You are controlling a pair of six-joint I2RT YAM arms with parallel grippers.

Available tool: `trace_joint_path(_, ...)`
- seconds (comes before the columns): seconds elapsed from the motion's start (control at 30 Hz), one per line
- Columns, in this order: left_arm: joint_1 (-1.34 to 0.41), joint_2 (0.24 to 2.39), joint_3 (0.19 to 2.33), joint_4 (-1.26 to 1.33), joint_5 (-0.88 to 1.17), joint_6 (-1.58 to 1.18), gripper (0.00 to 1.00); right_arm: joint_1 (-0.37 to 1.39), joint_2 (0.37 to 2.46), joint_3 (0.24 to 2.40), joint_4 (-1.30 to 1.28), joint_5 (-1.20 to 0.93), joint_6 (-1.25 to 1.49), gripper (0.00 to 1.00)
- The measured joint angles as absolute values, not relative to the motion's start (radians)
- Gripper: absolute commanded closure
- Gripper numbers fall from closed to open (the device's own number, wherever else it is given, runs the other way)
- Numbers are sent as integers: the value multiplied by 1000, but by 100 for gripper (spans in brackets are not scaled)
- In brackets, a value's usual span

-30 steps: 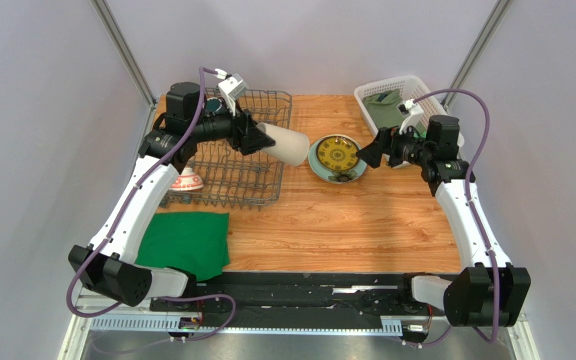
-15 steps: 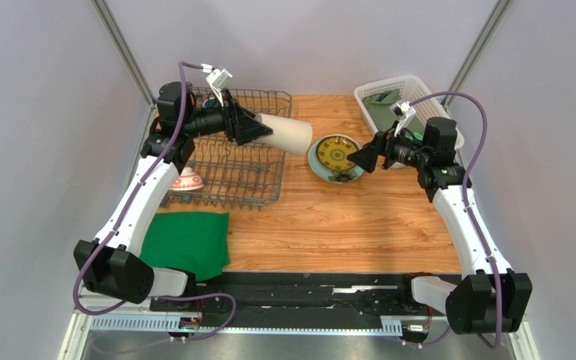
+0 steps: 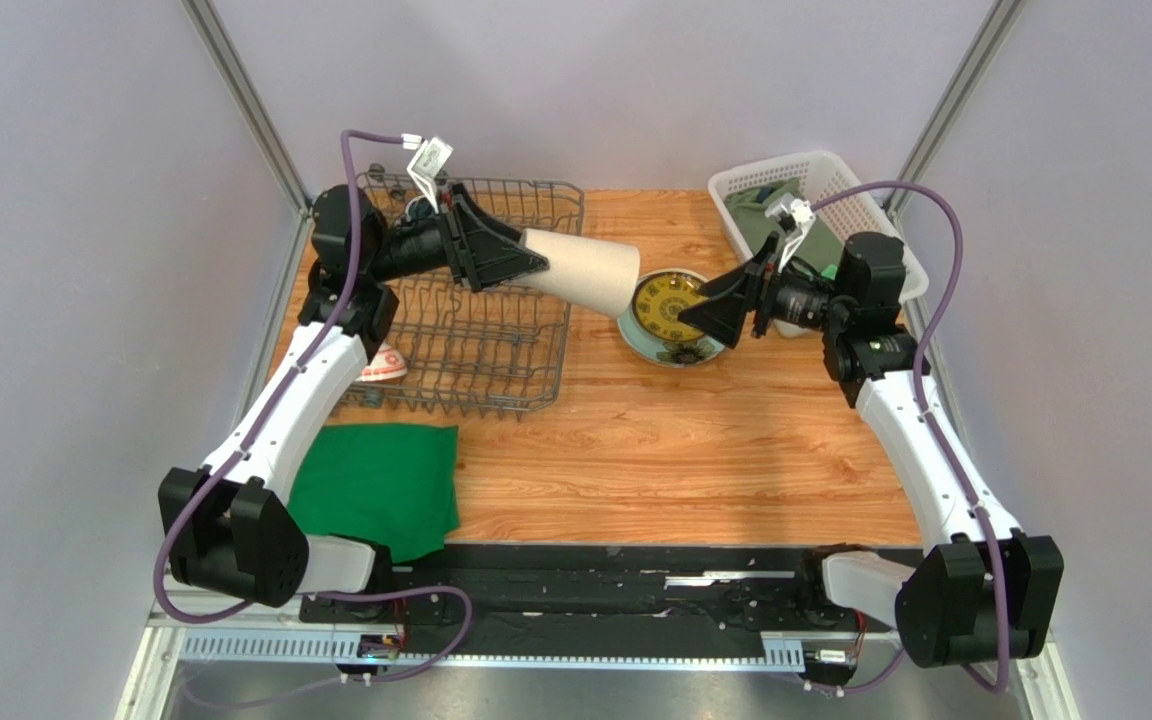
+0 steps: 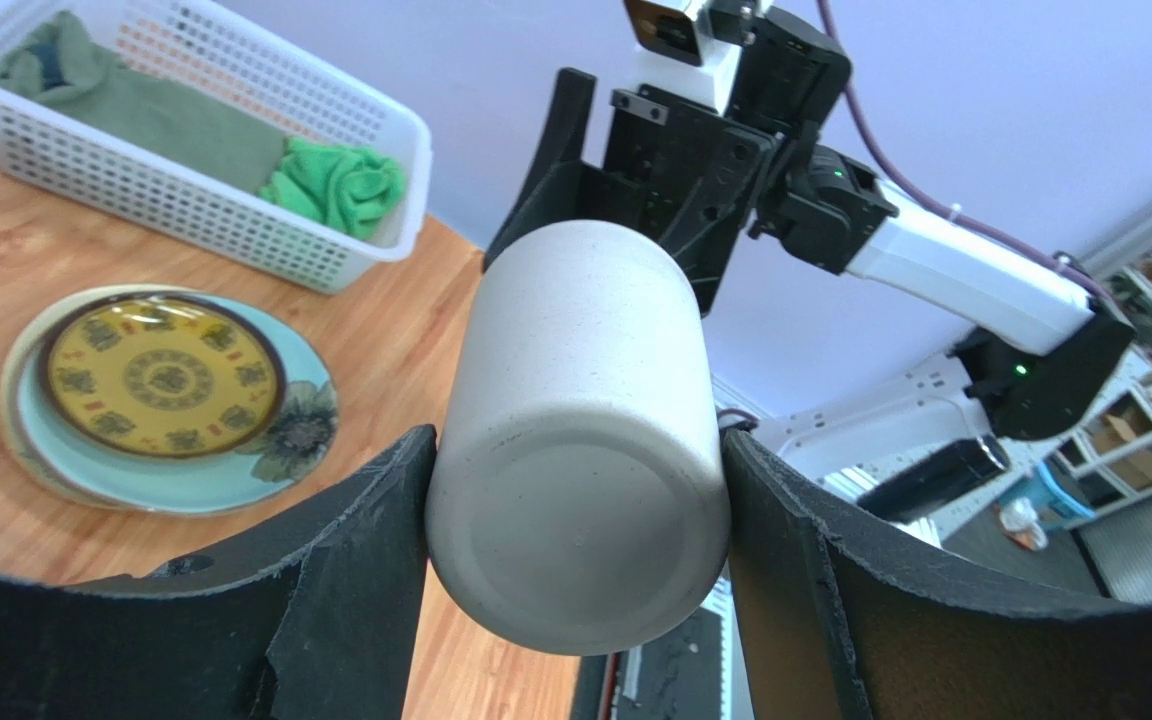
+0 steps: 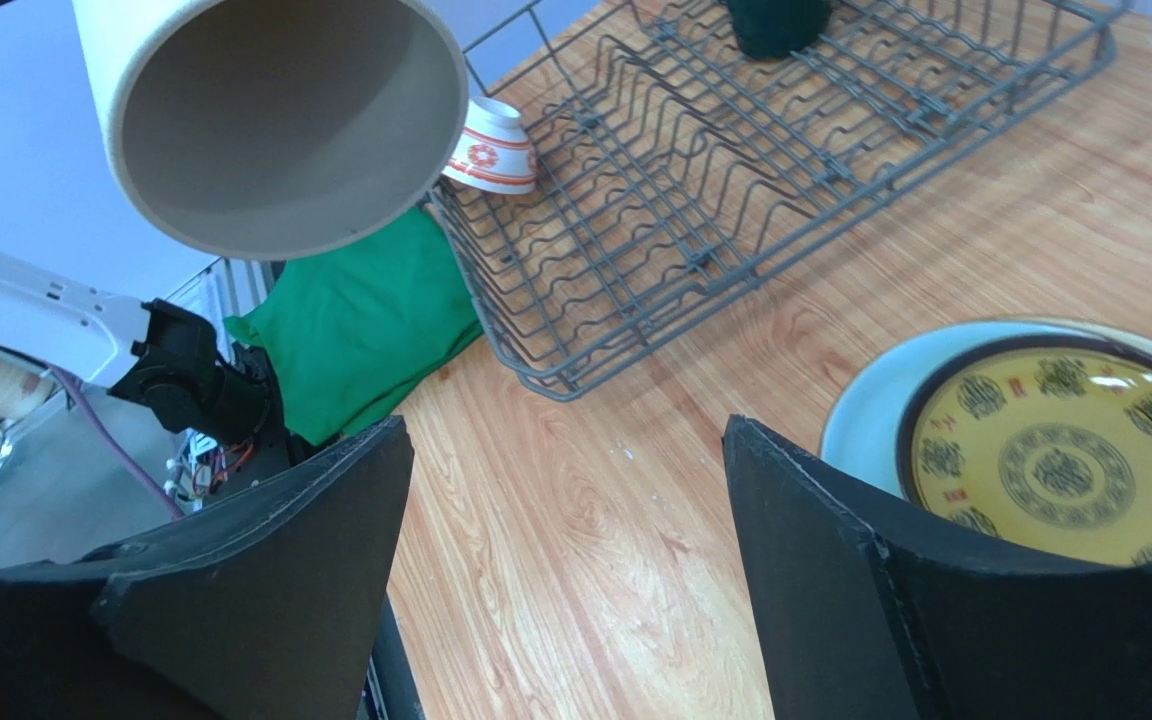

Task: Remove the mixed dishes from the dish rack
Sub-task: Pick up the cup from the dish rack.

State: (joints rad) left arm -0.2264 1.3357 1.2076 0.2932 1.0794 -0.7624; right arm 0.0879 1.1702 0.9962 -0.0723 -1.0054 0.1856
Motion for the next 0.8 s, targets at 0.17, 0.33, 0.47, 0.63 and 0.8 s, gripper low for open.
trace_joint_path(0.17, -226, 1349, 1146, 496, 1119, -914, 100, 163, 1201, 995, 16, -1010, 202, 28)
trace_joint_path(0.33, -226, 1377, 1119, 608, 1141, -997, 100, 230, 1256, 1000, 80, -1015, 215, 28)
trace_joint_path(0.47, -226, 1394, 1098, 678, 1155, -1048, 100, 260, 1297, 1013, 127, -1013, 231, 29)
trace_joint_path(0.63, -226, 1406, 1087, 716, 1163, -1077, 100, 282, 1321, 1036, 188, -1011, 252, 29)
trace_joint_path(0.8, -226, 1414, 1084, 750, 1170, -1102, 100, 299, 1345, 1069, 231, -1003, 268, 30)
